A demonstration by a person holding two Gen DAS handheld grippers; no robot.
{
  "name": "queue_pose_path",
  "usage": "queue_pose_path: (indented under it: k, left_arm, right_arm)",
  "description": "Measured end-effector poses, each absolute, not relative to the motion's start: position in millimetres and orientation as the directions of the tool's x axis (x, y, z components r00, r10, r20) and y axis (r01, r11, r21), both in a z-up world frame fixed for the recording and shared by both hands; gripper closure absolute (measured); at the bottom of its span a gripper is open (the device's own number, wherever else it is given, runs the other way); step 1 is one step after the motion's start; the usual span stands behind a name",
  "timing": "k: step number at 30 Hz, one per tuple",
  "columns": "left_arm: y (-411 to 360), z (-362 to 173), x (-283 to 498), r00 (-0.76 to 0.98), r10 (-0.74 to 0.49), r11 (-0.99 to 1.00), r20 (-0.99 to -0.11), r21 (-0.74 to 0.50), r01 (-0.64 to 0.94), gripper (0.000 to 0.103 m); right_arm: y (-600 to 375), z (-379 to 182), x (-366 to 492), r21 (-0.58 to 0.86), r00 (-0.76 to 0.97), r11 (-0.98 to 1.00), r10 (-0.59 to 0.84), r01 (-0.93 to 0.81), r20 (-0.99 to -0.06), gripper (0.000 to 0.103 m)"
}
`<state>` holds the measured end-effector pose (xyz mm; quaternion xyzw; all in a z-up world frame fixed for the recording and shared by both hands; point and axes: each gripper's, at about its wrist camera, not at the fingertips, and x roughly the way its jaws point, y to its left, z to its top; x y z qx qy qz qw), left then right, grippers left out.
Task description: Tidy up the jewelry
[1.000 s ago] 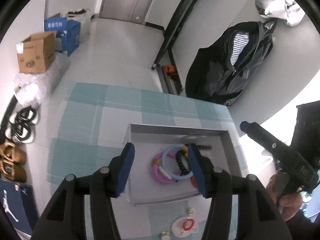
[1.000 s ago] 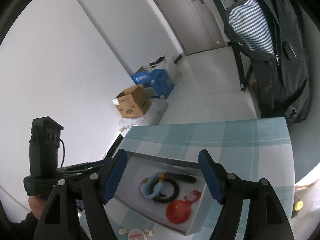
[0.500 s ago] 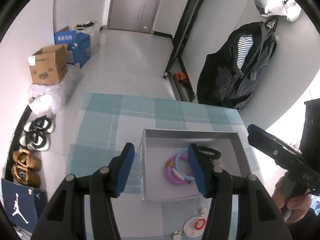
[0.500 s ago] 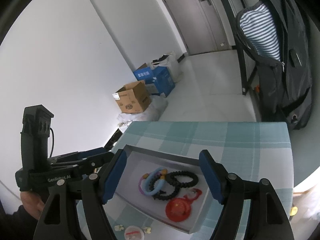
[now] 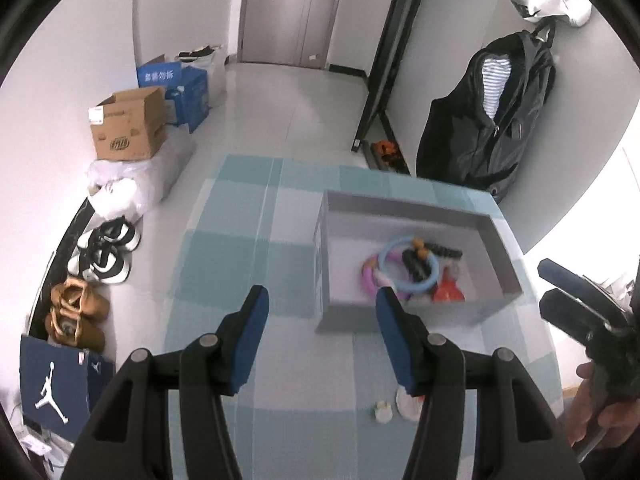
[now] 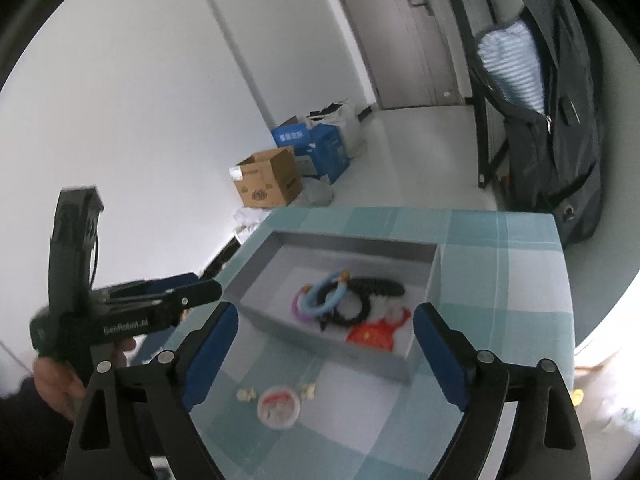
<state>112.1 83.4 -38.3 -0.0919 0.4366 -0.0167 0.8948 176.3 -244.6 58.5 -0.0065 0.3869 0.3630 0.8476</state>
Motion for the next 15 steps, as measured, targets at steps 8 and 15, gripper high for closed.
queue_pose_path:
  k: [8, 15]
  left_arm:
    - [74.2, -53.1, 90.9, 0.56, -0.146, 0.979, -0.815, -0.202, -0.039, 0.049]
    - [68.8, -77.0, 89.2, 0.483, -0.132, 0.985, -0.865, -0.17, -0.035, 0.049]
  right_arm:
    - [-255.5, 51.8, 150.7, 0.289, 0.429, 0.746, 0.605, -0.6, -0.671, 0.008]
    - [-269.5, 36.7, 134.8, 0.314, 0.417, 0.782, 0.571, -0.538, -0.707, 0.007]
